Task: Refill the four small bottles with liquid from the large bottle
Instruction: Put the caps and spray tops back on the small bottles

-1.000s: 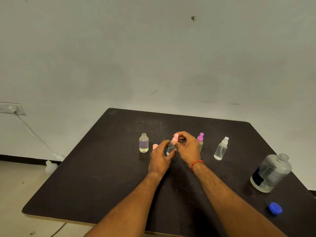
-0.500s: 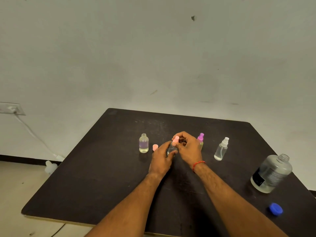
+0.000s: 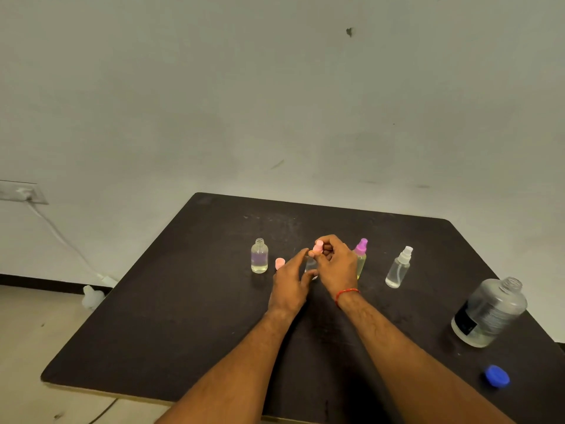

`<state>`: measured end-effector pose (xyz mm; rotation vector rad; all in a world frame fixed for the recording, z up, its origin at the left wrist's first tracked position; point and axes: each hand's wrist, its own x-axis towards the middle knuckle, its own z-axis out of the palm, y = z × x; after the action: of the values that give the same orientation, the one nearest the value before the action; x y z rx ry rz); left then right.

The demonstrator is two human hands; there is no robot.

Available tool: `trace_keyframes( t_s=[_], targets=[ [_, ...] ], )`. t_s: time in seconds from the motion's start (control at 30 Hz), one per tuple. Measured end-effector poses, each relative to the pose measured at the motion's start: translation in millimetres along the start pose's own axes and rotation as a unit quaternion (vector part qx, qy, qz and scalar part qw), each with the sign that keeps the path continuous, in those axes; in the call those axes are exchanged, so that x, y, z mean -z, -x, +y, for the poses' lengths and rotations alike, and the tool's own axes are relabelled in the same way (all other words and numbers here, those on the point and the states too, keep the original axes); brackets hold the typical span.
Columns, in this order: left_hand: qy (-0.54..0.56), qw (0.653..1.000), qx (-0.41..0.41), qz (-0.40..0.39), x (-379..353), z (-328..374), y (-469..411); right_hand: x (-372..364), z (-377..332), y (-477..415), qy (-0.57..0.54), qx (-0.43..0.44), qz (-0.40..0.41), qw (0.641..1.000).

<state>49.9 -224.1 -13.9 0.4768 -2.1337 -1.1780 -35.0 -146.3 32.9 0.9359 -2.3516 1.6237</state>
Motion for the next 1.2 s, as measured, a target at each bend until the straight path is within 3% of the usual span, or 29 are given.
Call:
trace_keyframes(
  t_s=[0.17, 0.37, 0.53, 0.73, 0.9, 1.2],
  targets=[
    [-0.009, 0.999, 0.019, 0.033, 2, 2, 2, -1, -2, -11, -0.003, -0.031, 0.006, 1.0],
    [0.062, 0.991, 0.058, 0.099, 10, -1, 12, -5, -3, -13, 0.004, -0.029, -0.003, 1.0],
    [0.14, 0.961, 0.14, 0.195, 36, 2, 22, -1, 1, -9, 0.011, -0.022, 0.019, 1.0],
    [0.134, 0.93, 0.19, 0.284, 91, -23, 18, -6, -19, 19, 0.016, 0.046, 0.049, 0.998],
    [0.086, 0.957, 0.181, 0.209, 106, -41, 7, -38, -30, 35, 0.06, 0.055, -0.056, 0.995],
    [-0.031, 0.986, 0.146, 0.069, 93, -51, -15, -71, -13, 25, 0.16, -0.013, -0.13, 0.978]
  ],
)
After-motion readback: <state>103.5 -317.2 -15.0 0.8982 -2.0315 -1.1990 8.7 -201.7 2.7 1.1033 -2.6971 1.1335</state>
